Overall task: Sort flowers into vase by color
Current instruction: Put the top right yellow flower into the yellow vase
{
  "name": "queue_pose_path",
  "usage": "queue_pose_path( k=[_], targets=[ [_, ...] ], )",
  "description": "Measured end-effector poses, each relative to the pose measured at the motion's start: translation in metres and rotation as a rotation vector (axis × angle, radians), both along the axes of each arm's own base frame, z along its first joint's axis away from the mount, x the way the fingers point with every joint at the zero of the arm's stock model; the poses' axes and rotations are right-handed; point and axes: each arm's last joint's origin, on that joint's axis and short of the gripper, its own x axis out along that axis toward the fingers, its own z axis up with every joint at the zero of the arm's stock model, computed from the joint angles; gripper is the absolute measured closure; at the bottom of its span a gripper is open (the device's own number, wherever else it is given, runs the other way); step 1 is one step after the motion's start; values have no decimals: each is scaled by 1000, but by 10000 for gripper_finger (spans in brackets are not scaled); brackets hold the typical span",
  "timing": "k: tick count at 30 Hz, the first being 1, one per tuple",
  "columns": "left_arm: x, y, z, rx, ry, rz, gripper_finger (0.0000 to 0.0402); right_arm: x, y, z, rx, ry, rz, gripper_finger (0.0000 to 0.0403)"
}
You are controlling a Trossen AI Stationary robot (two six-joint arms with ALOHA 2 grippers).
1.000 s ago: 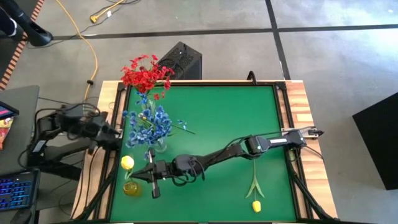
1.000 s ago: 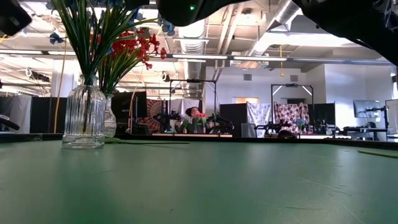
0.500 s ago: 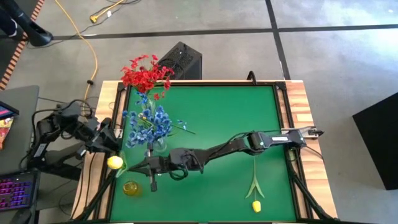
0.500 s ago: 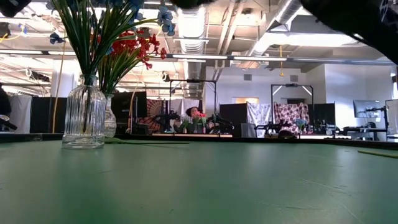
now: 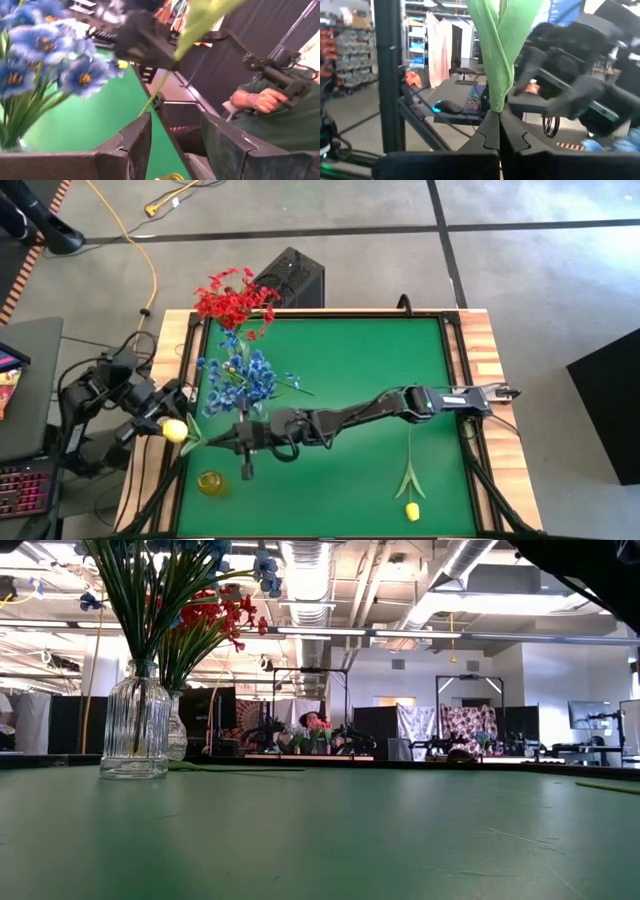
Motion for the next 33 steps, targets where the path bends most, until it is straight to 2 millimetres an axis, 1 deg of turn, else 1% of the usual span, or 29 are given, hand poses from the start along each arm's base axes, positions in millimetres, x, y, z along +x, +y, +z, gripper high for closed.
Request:
queue_pose_path(
  k=[2, 4, 9, 12, 15, 18, 22, 26, 30, 33],
  targets=[
    [-3, -3, -1, 35, -34, -20, 244, 1, -5, 0, 41, 5, -2, 387],
    [-8, -8, -2, 84, -65, -1, 244, 2, -8, 1, 79, 8, -2, 387],
    [-13, -17, -3, 153, -117, 110, 244, 2, -11, 1, 102, 3, -4, 387],
    [-13, -14, 3, 151, -127, 136, 244, 2, -11, 2, 104, -2, -4, 387],
    [-14, -12, 10, 202, -138, 152, 244, 2, -11, 2, 105, -2, -3, 387],
    [-11, -3, 16, 228, -98, 178, 244, 2, -10, 1, 103, 2, -2, 387],
    [-1, 10, 18, 227, -56, 107, 244, 2, -11, 1, 104, 2, -4, 387],
    [14, 22, 14, 231, -49, 45, 244, 4, -19, 1, 107, 3, -18, 387],
    [21, 25, 9, 186, -98, -64, 244, 6, -31, 2, 116, -5, -36, 387],
    [22, 26, 6, 172, -88, -73, 244, 7, -37, 3, 137, -13, -43, 387]
  ],
)
